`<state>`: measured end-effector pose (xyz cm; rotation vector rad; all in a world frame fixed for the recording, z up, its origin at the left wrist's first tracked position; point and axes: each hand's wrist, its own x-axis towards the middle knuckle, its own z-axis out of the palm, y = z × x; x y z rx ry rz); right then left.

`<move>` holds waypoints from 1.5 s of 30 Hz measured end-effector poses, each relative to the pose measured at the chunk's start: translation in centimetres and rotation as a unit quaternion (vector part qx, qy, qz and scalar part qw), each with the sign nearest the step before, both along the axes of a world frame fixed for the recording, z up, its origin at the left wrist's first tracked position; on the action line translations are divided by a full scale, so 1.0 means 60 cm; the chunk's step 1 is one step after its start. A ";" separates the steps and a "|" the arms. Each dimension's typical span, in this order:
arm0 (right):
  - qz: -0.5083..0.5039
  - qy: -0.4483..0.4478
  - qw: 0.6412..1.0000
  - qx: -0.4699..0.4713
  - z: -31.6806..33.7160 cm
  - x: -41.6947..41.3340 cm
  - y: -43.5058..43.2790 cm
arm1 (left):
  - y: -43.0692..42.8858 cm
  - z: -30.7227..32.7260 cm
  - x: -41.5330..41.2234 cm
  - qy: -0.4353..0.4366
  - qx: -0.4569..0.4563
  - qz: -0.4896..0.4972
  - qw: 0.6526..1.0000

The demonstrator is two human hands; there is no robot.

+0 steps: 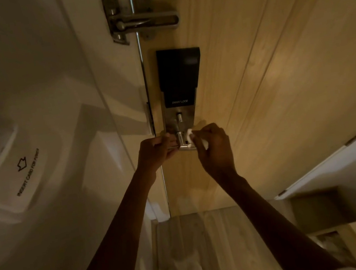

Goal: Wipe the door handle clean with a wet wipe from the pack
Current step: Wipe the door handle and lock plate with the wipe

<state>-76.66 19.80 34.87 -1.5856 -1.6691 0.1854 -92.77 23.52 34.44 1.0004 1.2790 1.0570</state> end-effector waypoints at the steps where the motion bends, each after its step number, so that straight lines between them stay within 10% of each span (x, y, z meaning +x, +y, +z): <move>1: 0.016 -0.008 1.000 0.001 -0.004 -0.001 -0.002 | -0.001 0.001 0.000 -0.005 0.002 -0.001 1.000; 15: 0.020 0.081 0.996 -0.004 -0.004 0.024 0.002 | 0.000 0.005 0.006 0.011 0.012 0.000 1.000; 25: 0.079 -0.130 0.988 0.004 -0.042 0.077 -0.003 | 0.002 0.002 0.009 0.049 0.032 0.002 0.998; 38: 0.012 0.044 0.997 0.065 0.005 0.058 -0.005 | 0.004 0.012 0.002 0.029 0.019 -0.019 0.999; 45: 0.096 -0.120 0.987 0.046 -0.048 0.041 -0.031 | 0.010 0.004 -0.023 0.089 0.095 0.038 0.991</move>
